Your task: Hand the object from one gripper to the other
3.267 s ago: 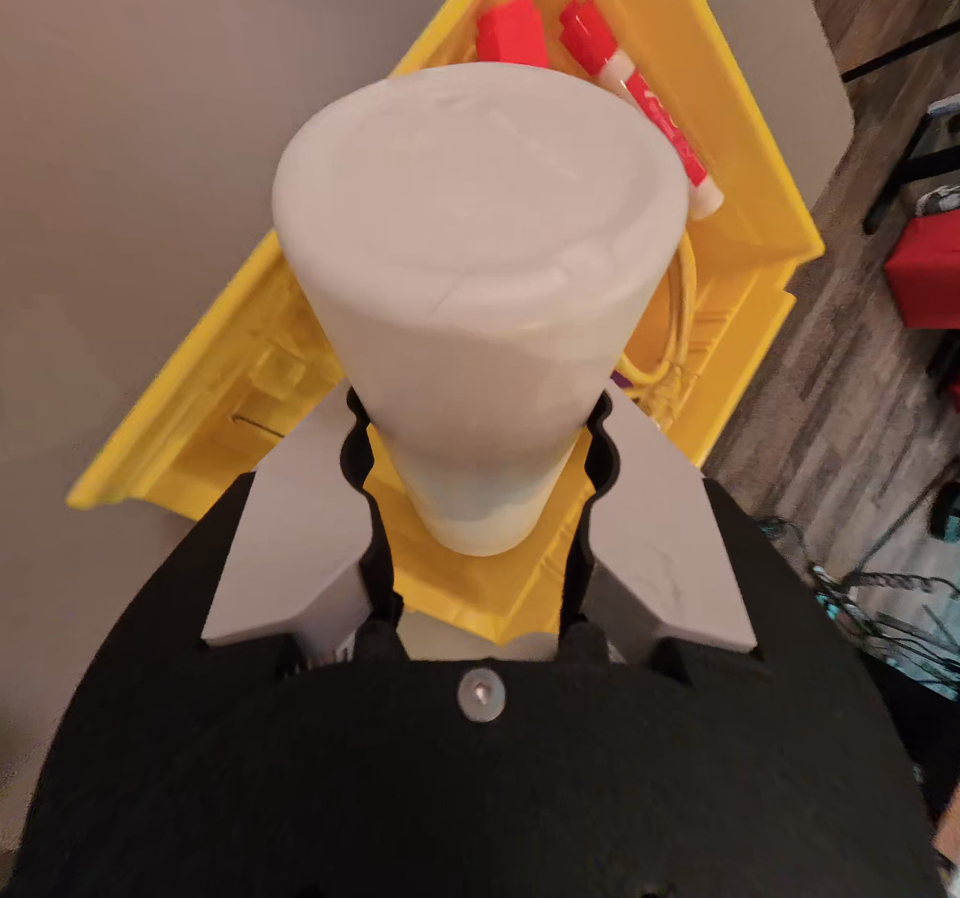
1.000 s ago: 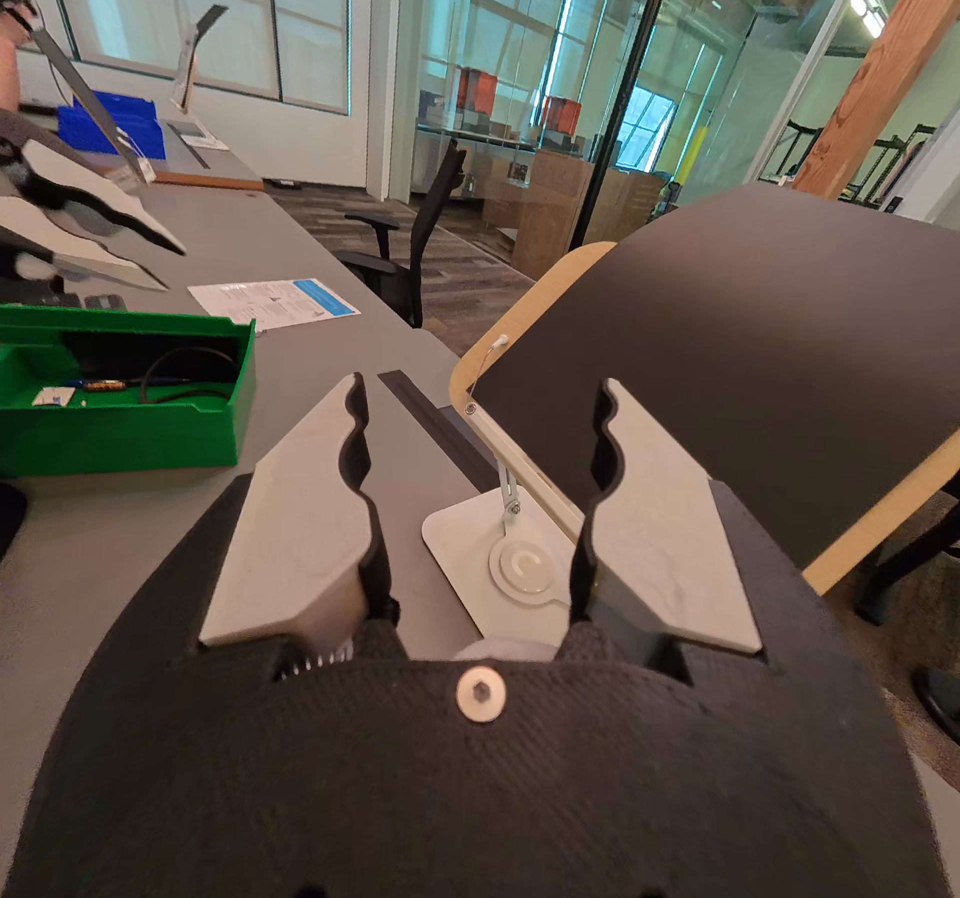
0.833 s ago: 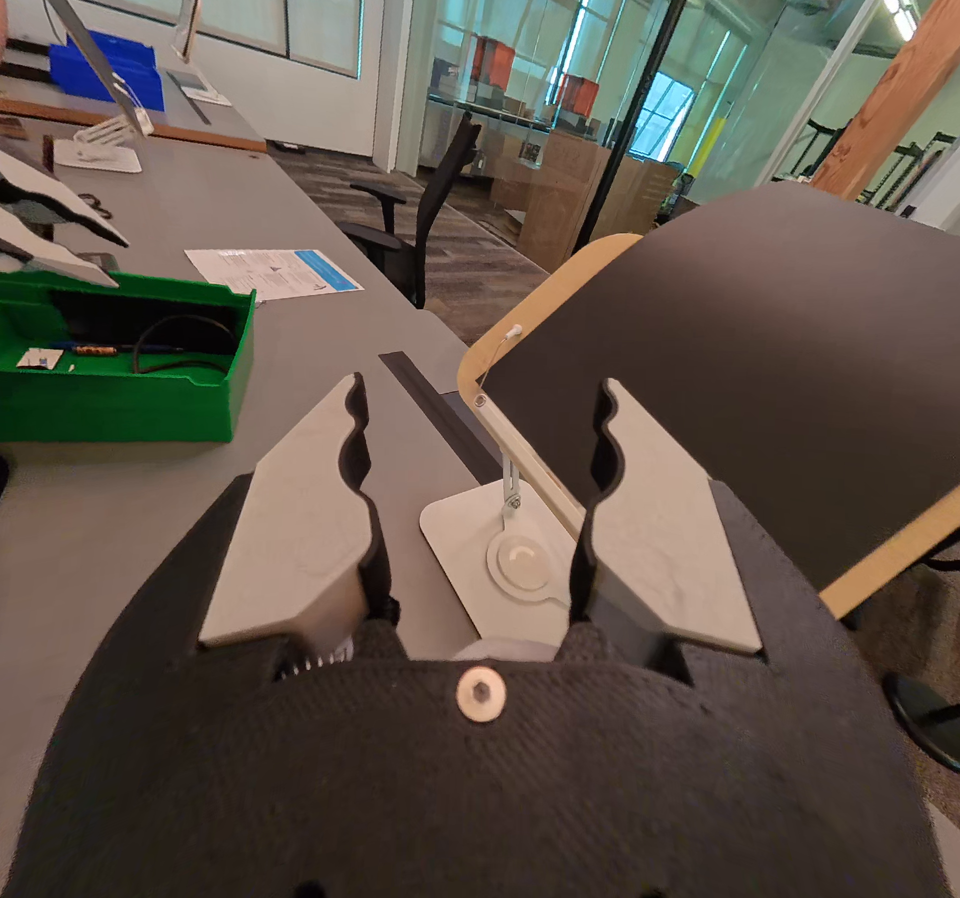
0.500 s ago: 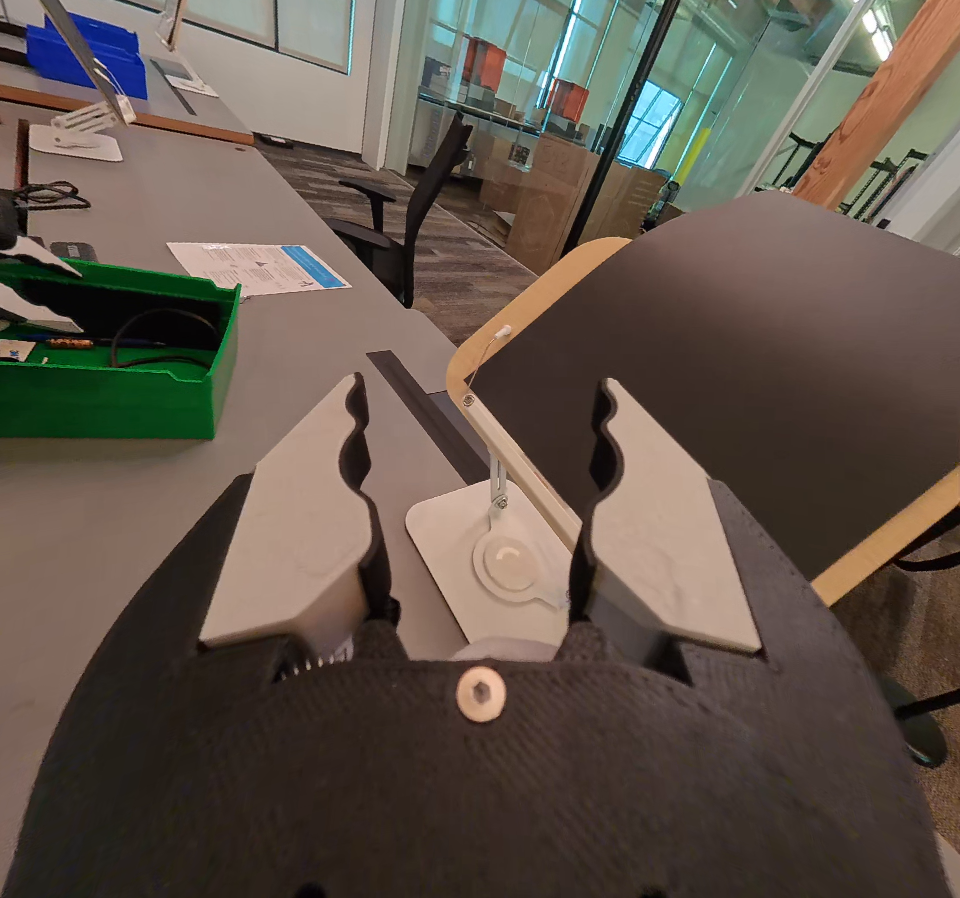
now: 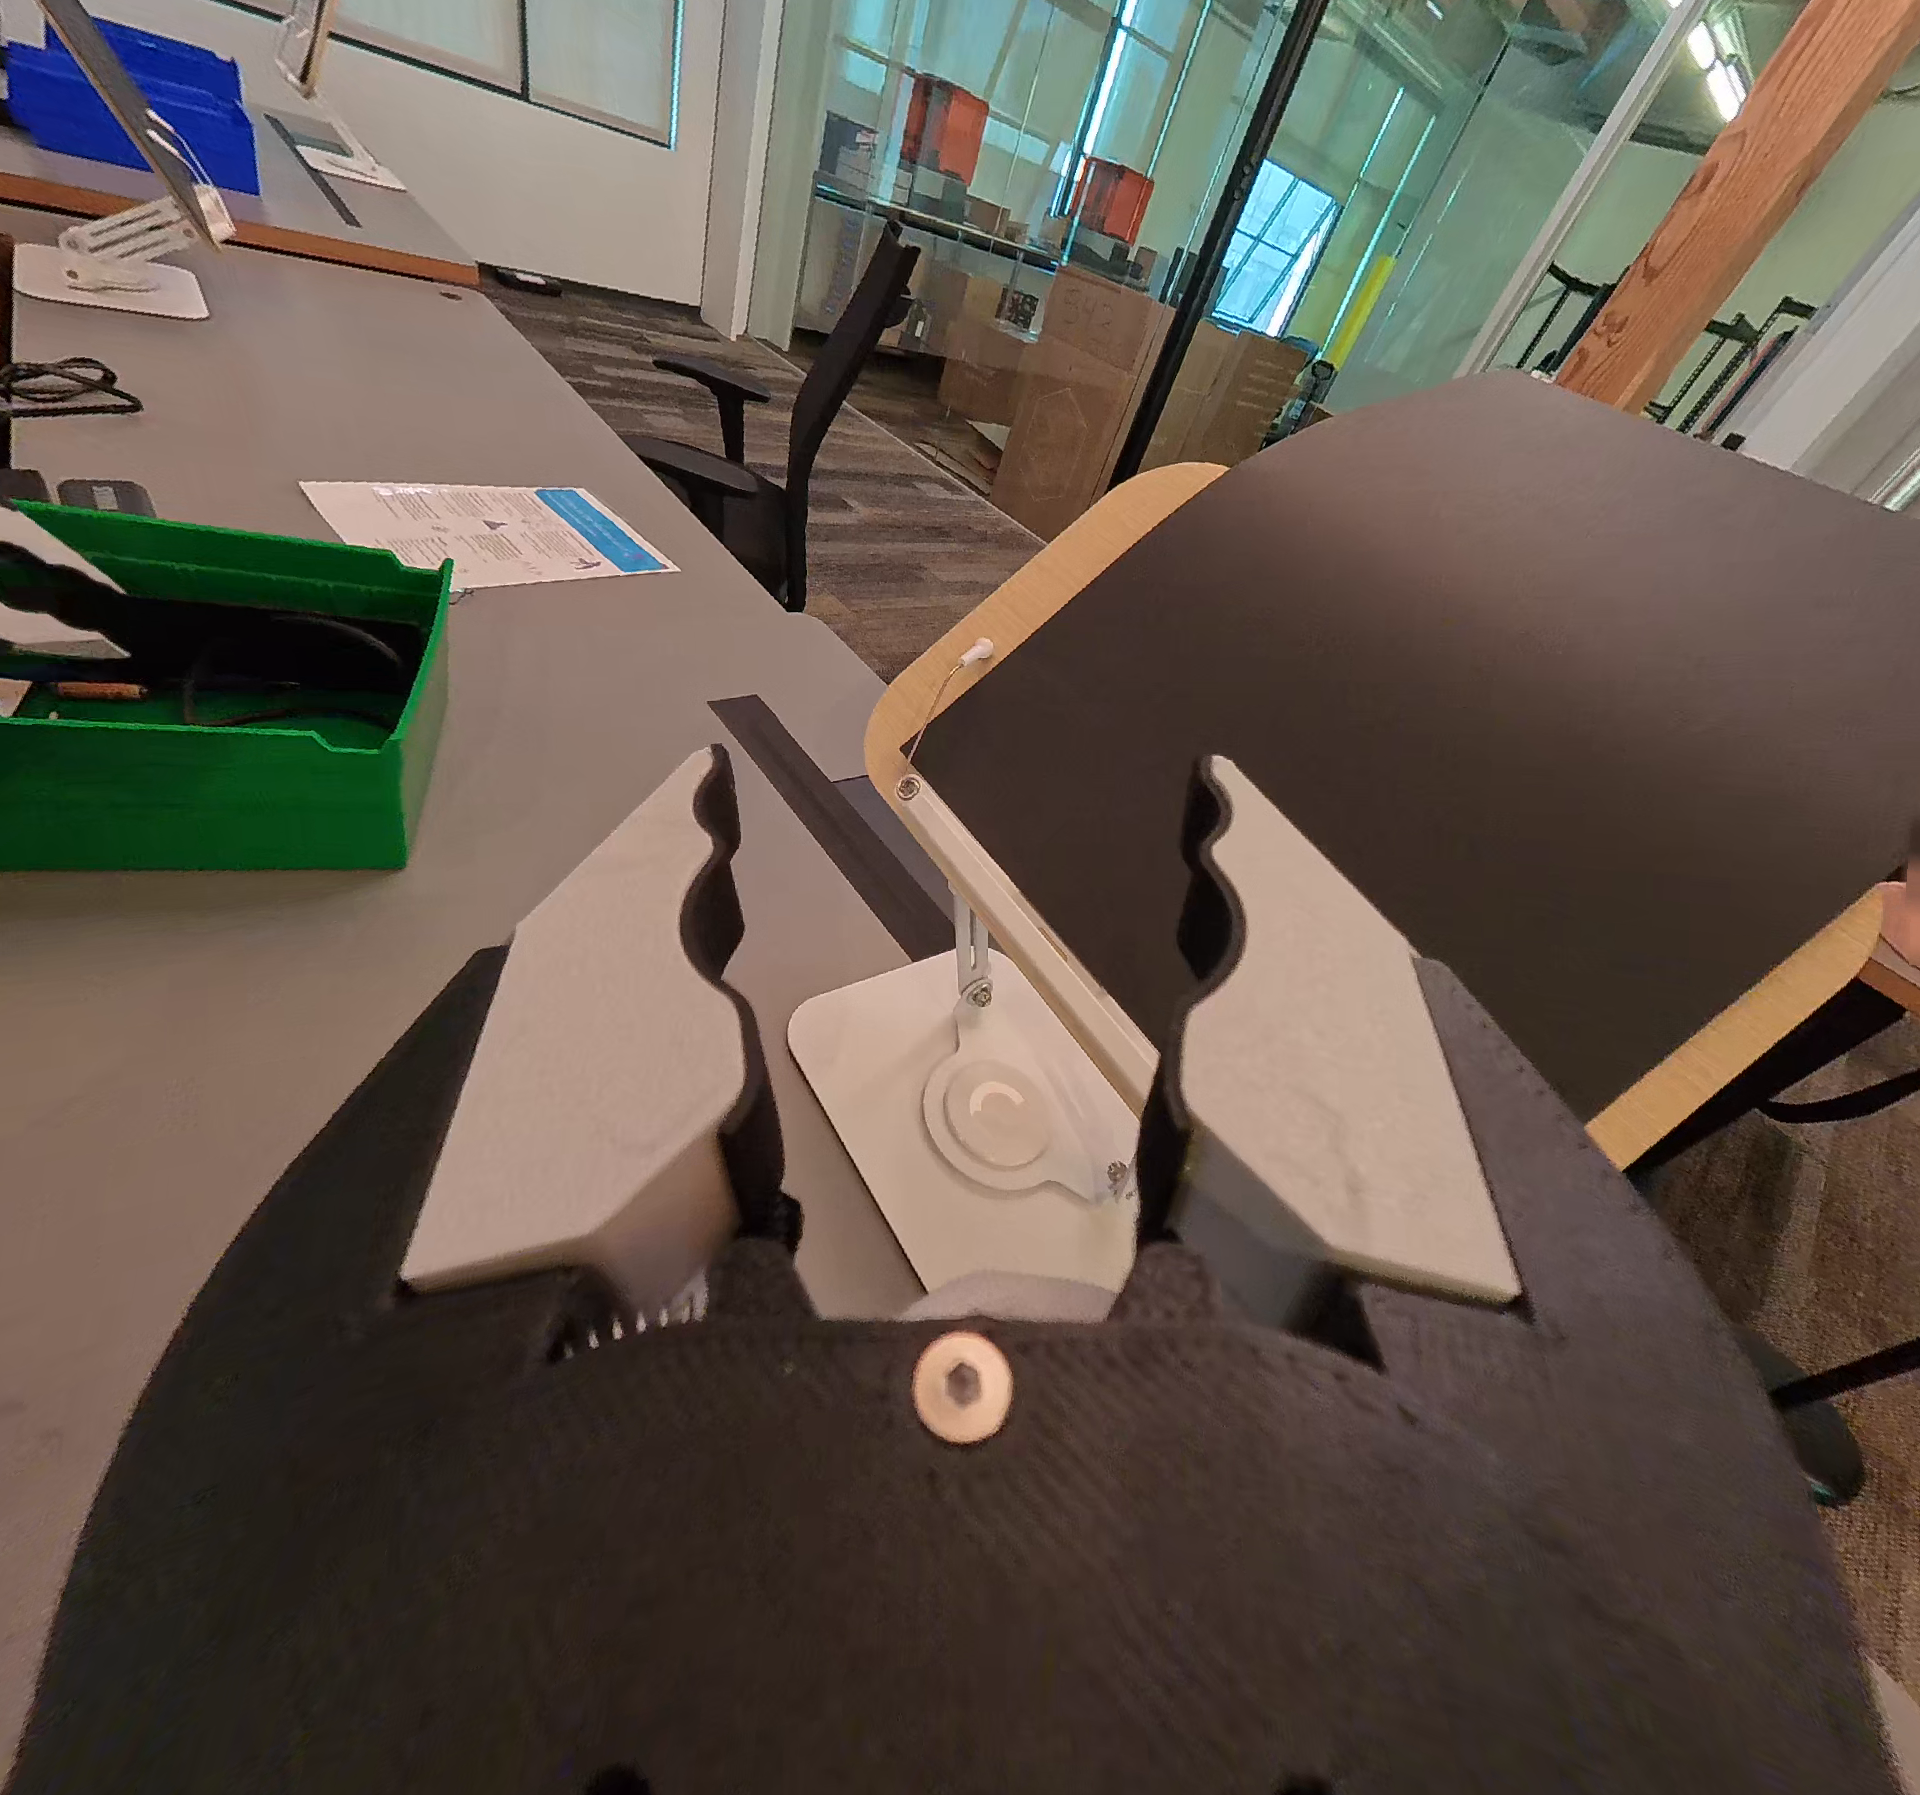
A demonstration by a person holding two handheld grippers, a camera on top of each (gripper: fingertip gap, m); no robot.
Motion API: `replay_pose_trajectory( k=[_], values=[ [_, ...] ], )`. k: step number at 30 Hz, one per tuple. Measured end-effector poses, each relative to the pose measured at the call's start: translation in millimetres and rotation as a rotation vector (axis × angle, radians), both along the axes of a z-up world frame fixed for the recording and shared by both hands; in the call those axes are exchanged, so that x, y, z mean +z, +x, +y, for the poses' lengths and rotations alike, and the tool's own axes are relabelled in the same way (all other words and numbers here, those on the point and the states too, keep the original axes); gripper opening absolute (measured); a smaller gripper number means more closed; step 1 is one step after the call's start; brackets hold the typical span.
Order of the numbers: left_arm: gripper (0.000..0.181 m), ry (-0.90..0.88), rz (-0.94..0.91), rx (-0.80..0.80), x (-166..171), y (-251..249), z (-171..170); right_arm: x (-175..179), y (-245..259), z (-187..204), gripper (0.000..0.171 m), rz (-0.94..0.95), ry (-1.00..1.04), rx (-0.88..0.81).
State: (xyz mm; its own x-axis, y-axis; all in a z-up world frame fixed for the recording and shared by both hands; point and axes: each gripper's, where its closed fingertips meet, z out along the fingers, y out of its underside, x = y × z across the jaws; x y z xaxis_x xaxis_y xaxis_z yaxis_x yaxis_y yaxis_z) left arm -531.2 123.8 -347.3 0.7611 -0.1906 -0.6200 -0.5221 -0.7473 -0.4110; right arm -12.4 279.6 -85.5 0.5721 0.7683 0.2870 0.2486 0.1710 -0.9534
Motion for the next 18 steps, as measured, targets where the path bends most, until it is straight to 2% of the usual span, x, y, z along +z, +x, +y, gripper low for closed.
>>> replay_pose_trajectory(
  k=[2, 4, 8, 13, 18],
  values=[
    [0.006, -0.030, -0.004, 0.015, -6.8, -2.8, 0.4, 0.0, 0.3, -0.2, 0.084, -0.003, 0.002, -0.001],
    [0.001, -0.043, -0.065, 0.012, -10.3, 0.9, 0.8, -0.2, 0.6, -0.6, 0.084, -0.007, 0.006, -0.001],
    [0.001, -0.014, -0.056, -0.001, 5.3, 2.6, 1.9, -4.1, -1.3, -2.0, 0.082, -0.023, 0.006, 0.018],
    [0.000, 0.020, -0.038, -0.023, 43.9, 5.3, -0.4, -10.7, -13.2, -8.4, 0.079, -0.095, 0.059, 0.051],
    [0.000, -0.056, 0.161, -0.141, 86.2, 12.5, -2.4, -31.0, -43.6, -17.0, 0.086, -0.270, 0.151, 0.080]
  ],
)
